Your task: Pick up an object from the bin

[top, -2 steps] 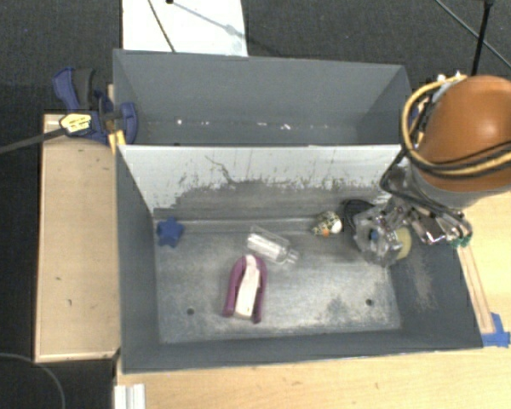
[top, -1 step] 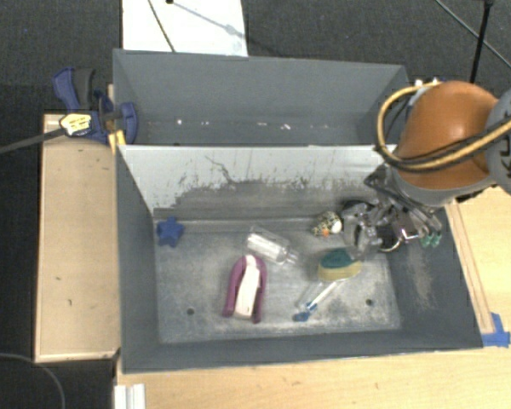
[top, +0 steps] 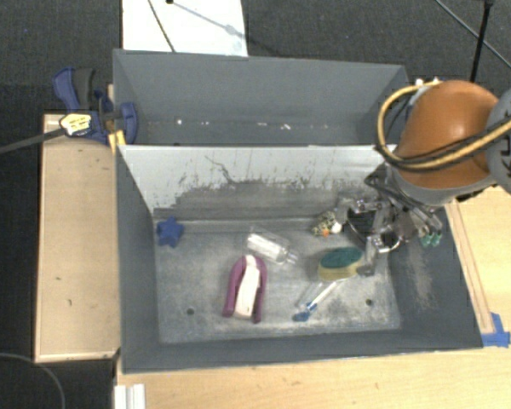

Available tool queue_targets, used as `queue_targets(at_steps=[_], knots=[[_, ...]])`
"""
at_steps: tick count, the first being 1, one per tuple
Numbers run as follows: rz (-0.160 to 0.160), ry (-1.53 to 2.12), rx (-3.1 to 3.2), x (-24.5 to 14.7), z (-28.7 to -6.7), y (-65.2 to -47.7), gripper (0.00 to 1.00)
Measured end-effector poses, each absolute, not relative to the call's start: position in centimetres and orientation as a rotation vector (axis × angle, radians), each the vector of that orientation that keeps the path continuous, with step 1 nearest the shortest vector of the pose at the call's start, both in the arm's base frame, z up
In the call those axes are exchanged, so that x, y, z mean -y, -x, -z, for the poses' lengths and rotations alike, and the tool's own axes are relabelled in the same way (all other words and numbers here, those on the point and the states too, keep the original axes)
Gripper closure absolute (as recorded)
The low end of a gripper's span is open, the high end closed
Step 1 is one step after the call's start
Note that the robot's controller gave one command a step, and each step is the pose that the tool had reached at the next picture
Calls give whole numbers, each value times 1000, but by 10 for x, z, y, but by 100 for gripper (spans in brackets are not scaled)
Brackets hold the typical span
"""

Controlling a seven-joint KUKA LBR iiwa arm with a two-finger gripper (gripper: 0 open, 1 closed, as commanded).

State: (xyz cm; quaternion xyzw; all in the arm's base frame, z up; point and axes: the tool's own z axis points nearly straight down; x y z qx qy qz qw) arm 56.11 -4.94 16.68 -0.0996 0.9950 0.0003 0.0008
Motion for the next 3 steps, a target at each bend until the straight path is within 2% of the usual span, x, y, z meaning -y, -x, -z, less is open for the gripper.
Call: queue_targets(at_steps=[1,2,3], knots=[[-4,354,-3127,59,-66,-542,0],[-1,353,-3119,59,-70,-545,100],[4,402,-3104,66,-200,-571,100]])
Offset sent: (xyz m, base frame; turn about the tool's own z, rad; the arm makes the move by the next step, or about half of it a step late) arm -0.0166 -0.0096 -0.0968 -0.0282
